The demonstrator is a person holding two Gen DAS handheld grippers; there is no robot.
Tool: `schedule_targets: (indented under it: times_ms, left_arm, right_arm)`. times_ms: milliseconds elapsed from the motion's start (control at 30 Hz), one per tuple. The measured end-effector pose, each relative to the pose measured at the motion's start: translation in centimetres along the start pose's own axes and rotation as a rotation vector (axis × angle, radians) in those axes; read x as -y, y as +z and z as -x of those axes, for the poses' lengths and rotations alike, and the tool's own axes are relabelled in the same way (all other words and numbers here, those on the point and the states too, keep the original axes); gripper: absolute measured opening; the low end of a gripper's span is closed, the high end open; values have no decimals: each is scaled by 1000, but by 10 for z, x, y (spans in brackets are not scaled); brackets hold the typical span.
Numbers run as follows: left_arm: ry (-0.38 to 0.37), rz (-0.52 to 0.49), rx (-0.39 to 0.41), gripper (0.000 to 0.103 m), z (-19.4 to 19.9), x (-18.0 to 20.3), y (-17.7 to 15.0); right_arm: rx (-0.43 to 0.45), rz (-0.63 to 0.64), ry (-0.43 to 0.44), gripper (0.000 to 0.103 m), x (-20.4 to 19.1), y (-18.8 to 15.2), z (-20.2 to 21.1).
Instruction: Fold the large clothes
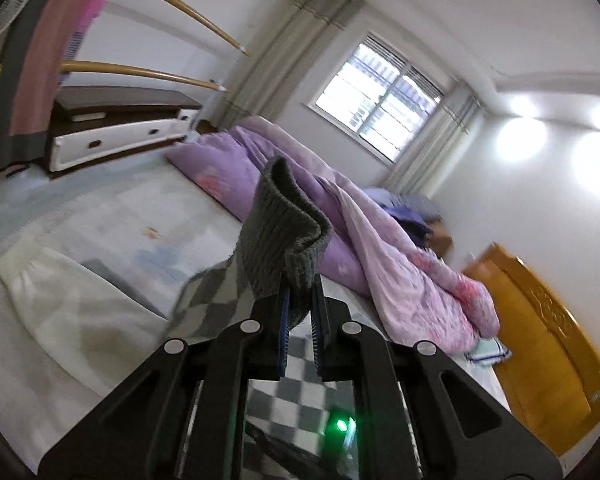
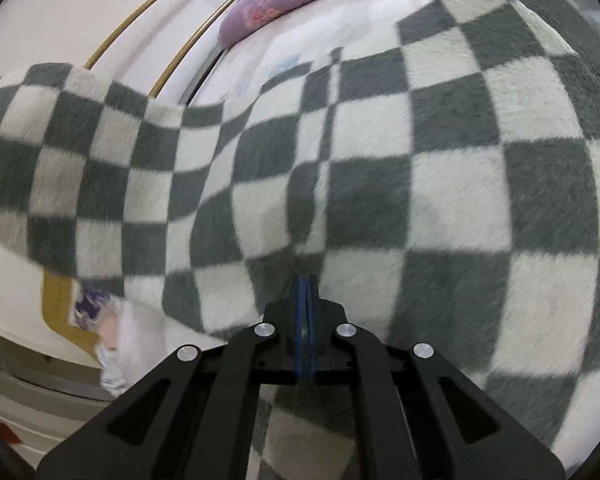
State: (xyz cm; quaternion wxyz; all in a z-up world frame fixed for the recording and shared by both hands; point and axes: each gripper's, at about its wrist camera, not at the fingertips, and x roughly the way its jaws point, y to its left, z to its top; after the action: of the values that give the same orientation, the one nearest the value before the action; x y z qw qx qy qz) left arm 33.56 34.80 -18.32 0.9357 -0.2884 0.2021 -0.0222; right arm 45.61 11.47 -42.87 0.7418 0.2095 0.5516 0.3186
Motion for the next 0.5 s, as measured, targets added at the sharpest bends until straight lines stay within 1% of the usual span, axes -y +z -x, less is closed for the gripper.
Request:
schedule_targets:
  times_ms: [33, 100, 133, 233, 300, 367, 433, 467, 500]
  left_arm:
    - [-23, -12, -22, 9, -7, 13, -7]
    - [-26, -42, -51, 9, -20, 36, -19]
    - [-31, -55, -60, 9, -26, 48, -24]
    - [-58, -73, -116, 9, -54, 79, -52]
    - [-70, -78, -156, 9, -68, 95, -75]
    - [-73, -89, -186, 9, -81, 106, -94]
    - [-74, -94, -231, 9, -97, 115, -114]
    - [-67, -105, -253, 9, -105, 119, -125]
    - [-64, -116, -265, 9, -111, 123, -132]
  right_arm:
    - [-6, -20, 14, 2, 5, 5, -1]
    - [-8, -50, 35, 2, 15, 7, 2]
    - [-7, -66, 46, 0, 22, 3, 5]
    - [42, -111, 60, 0, 41, -8, 24]
    - [108, -113, 0, 0, 56, -23, 54]
    - [159, -93, -36, 0, 74, -32, 85]
    - [225, -102, -86, 0, 104, -38, 129]
    - [246, -108, -119, 0, 116, -36, 145]
    - [266, -113, -175, 0, 133, -36, 165]
